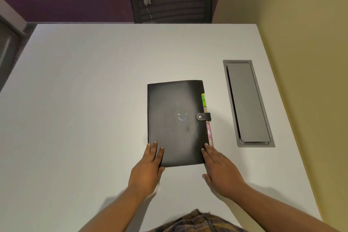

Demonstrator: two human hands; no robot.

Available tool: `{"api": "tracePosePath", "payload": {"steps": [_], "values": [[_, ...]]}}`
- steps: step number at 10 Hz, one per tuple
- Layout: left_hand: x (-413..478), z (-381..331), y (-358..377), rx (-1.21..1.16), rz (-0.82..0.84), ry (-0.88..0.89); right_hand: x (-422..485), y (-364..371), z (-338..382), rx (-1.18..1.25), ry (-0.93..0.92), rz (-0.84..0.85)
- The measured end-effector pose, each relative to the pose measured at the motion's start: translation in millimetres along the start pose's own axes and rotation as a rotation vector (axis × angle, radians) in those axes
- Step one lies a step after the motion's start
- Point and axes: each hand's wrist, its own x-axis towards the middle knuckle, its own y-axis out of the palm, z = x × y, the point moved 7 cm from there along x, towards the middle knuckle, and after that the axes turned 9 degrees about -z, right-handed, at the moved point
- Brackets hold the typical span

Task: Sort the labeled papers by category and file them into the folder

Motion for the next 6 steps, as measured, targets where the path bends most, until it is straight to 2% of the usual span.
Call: {"api": "tracePosePath", "payload": {"steps": [1, 3, 5, 6], "values": [[9, -1, -1, 0.027, 0.021, 0.015, 9, 5, 0, -0.048, -0.007, 0.038], [17, -1, -1, 0.16, 0.085, 0.019, 21, 2, 0, 0.041, 0.026, 0.115], [10, -2, -9, 0.13, 0.096, -0.016, 19, -9, 2, 0.102, 0.053, 0.045], [8, -6, -21, 0.101, 0.017, -0.003, 20, -25, 5, 0.164, 0.058, -0.044]]}}
